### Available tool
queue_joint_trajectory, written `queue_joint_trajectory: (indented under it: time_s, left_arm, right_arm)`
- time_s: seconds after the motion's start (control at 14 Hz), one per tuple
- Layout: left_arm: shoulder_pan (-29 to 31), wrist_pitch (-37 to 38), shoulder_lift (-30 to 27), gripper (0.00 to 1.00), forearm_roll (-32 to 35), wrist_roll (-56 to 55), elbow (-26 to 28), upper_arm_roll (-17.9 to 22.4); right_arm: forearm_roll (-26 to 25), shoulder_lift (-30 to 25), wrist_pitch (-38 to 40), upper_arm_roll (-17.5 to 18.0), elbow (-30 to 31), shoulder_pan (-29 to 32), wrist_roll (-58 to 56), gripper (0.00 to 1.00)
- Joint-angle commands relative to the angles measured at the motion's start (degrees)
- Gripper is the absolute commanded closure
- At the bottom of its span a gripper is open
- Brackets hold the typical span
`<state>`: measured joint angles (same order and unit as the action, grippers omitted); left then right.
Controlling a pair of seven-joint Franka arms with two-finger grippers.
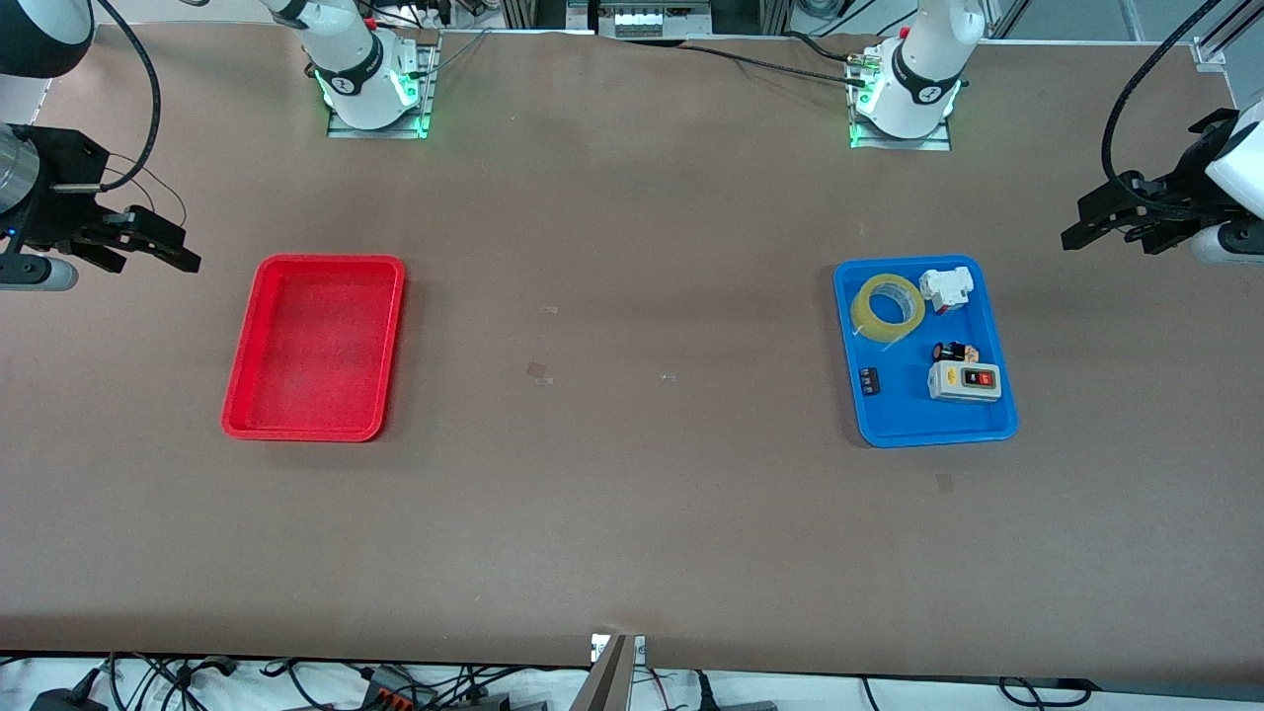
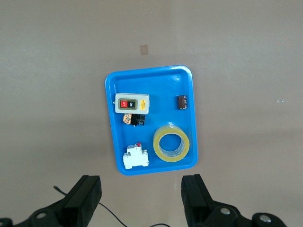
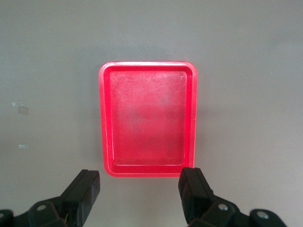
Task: Place and move tape with both arms
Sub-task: 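Reach the left gripper down to the yellow tape roll in the blue tray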
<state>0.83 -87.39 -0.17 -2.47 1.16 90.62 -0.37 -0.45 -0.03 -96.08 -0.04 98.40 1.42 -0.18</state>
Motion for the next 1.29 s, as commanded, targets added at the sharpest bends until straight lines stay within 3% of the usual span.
queue_joint_trajectory:
  time_s: [0.0, 0.36, 0.5, 0.93, 1.21]
  left_arm:
    - [0.1, 1.2, 0.5, 0.00, 1.1, 0.0, -1.4, -0.1]
    - [0.1, 0.9, 0.7, 0.00, 1.1, 0.1, -0.7, -0.3]
    - [0.1, -1.7, 1.0, 0.00, 1.1, 0.2, 3.1, -0.3]
    - [0.2, -24.5, 3.0, 0.00, 1.1, 0.2, 24.4, -0.6]
    - [0.2, -30.6, 3.5, 0.00, 1.1, 0.9, 32.9, -2.4]
  right_arm:
    - [-0.3, -2.3, 0.7, 1.0, 0.9, 1.0, -0.8, 0.00]
    - [0.3, -1.9, 0.4, 1.0, 0.7, 0.9, 0.1, 0.00]
    - [0.3, -1.9, 0.7, 1.0, 0.7, 1.0, 0.1, 0.00]
    - [0.4, -1.4, 0.7, 1.0, 0.1, 1.0, 0.1, 0.00]
    - [0.4, -1.3, 0.7, 1.0, 0.1, 0.9, 0.1, 0.00]
